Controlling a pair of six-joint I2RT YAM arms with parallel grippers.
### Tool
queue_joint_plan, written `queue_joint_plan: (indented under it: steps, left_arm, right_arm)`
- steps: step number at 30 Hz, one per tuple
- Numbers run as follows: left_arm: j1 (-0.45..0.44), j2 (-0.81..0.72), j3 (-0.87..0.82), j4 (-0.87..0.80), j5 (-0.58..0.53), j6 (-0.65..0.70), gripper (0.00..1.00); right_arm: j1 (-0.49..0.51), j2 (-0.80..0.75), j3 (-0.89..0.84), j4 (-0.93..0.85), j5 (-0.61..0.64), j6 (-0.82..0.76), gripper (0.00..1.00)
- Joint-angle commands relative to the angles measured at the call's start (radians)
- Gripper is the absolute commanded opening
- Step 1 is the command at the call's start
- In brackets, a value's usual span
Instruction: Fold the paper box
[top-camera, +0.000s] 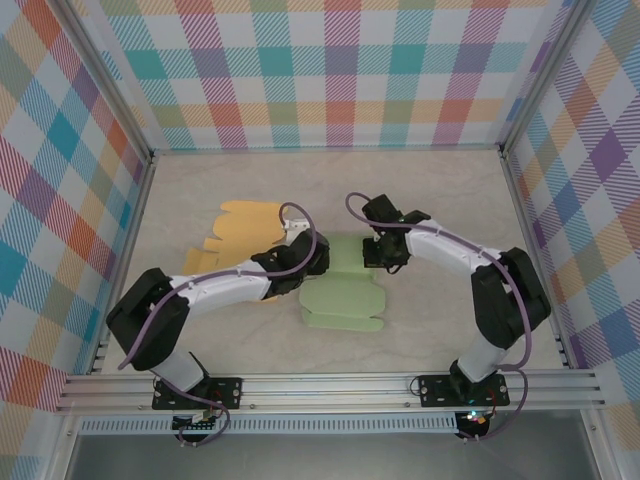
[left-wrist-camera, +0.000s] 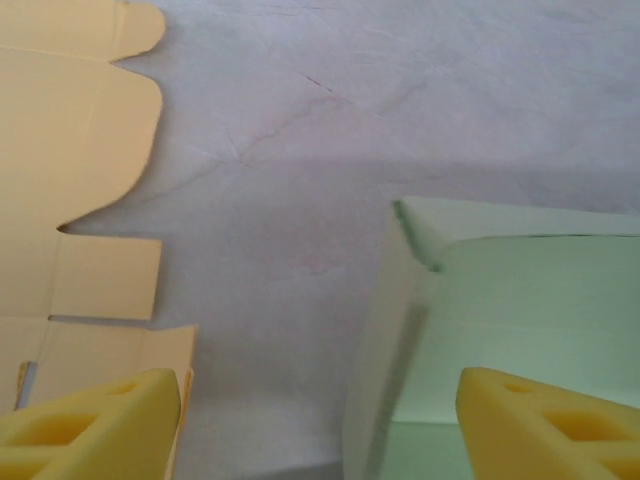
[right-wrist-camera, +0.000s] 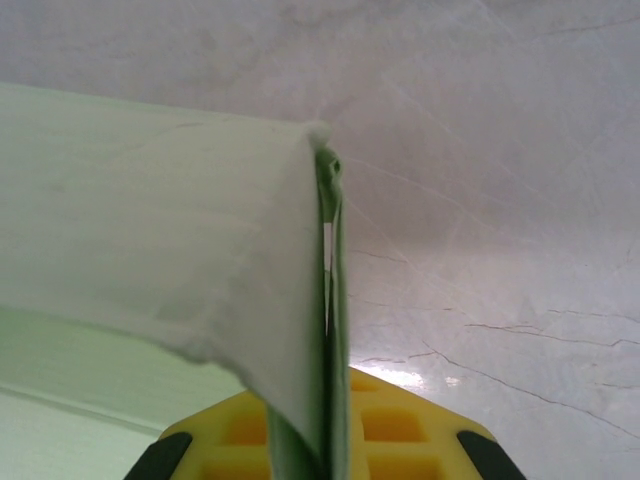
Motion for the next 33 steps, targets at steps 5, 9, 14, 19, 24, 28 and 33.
queue_joint_plan:
  steps: [5,9,14,19,24,28,33]
  left_arm:
    - [-0.014,-0.154,-0.062,0.018,0.084,-0.031,0.82]
    - [-0.014,-0.264,-0.099,-0.036,0.035,-0.059,0.87]
    - [-0.013,-0.406,-0.135,-0.112,-0.026,-0.044,0.88]
    - [-0.006,-0.553,-0.164,-0.213,-0.102,-0.033,0.9]
    - [0.008,-0.686,-0.21,-0.26,-0.17,-0.03,0.91]
    - [0.029,-0.749,-0.239,-0.275,-0.189,-0.033,0.92]
    - [0.047,-0.761,-0.24,-0.303,-0.217,-0.025,0.92]
  right_arm:
    - [-0.002,0.084,0.124,-0.191,0.03,-0.105,0.0]
    - [-0.002,0.171,0.2,-0.299,0.039,-0.165,0.0]
    - [-0.002,0.254,0.253,-0.355,0.062,-0.212,0.0]
    - [-0.002,0.33,0.314,-0.385,0.098,-0.235,0.12]
    - [-0.002,0.411,0.36,-0.391,0.131,-0.237,0.17]
    - [-0.002,0.446,0.373,-0.375,0.145,-0.236,0.11]
    - [-0.001,0.46,0.359,-0.371,0.231,-0.219,0.03]
